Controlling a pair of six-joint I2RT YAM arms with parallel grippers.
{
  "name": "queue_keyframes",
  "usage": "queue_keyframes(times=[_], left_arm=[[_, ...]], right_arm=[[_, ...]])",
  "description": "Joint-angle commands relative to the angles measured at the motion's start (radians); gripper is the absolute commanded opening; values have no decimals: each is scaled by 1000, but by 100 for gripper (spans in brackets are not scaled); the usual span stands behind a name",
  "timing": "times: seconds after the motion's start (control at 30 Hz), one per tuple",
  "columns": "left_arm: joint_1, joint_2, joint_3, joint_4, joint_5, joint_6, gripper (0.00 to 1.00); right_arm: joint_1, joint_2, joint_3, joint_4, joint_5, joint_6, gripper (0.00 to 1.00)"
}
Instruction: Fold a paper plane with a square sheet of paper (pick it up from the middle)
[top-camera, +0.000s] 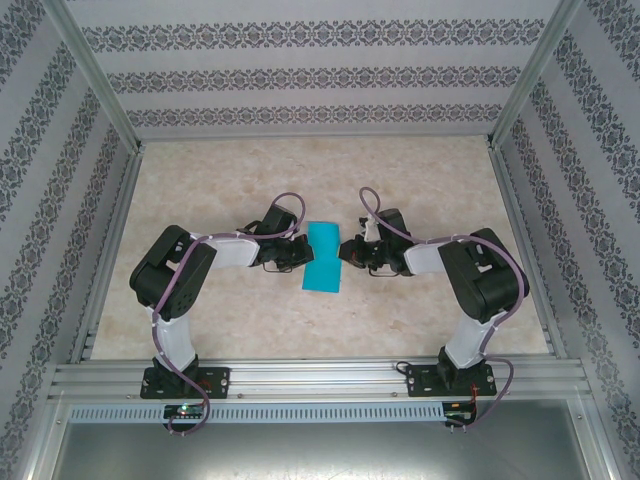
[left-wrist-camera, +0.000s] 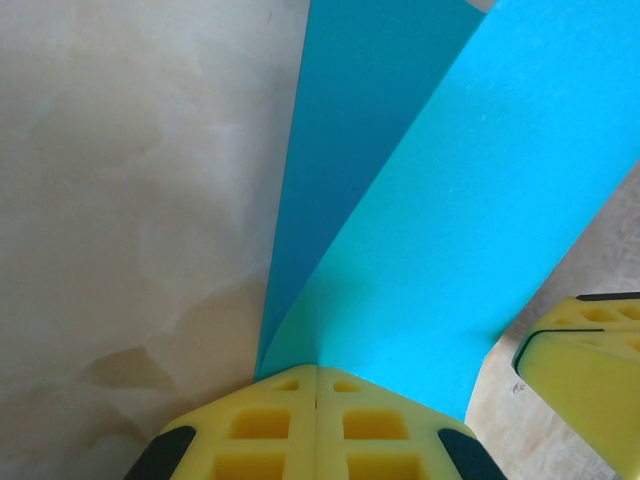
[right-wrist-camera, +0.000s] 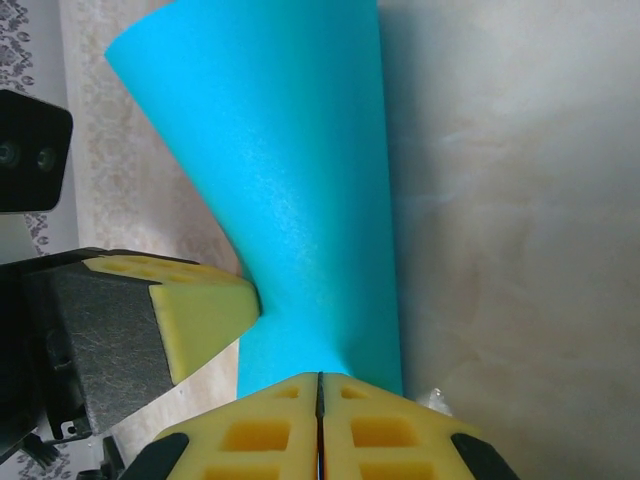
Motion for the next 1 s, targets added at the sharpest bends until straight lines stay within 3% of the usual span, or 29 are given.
queue_keyframes(times=[0.0, 0.23, 0.33, 0.43, 0.6, 0.97], left_arm=[[-13, 15, -25, -106, -53, 29, 0], [-13, 16, -21, -112, -52, 33, 0], [-13, 14, -23, -112, -53, 35, 0], [-13, 17, -23, -109, -52, 31, 0], [-13, 24, -21, -104, -49, 30, 0], [-13, 23, -23, -100, -48, 27, 0]], right_arm=[[13, -15, 21, -3, -5, -26, 9], [3, 86, 10, 35, 24, -18, 9], [2, 86, 13, -54, 66, -33, 9], [7, 49, -6, -1, 31, -1, 9], [15, -22, 99, -96, 34, -27, 9], [19, 97, 132, -52, 38, -11, 9]])
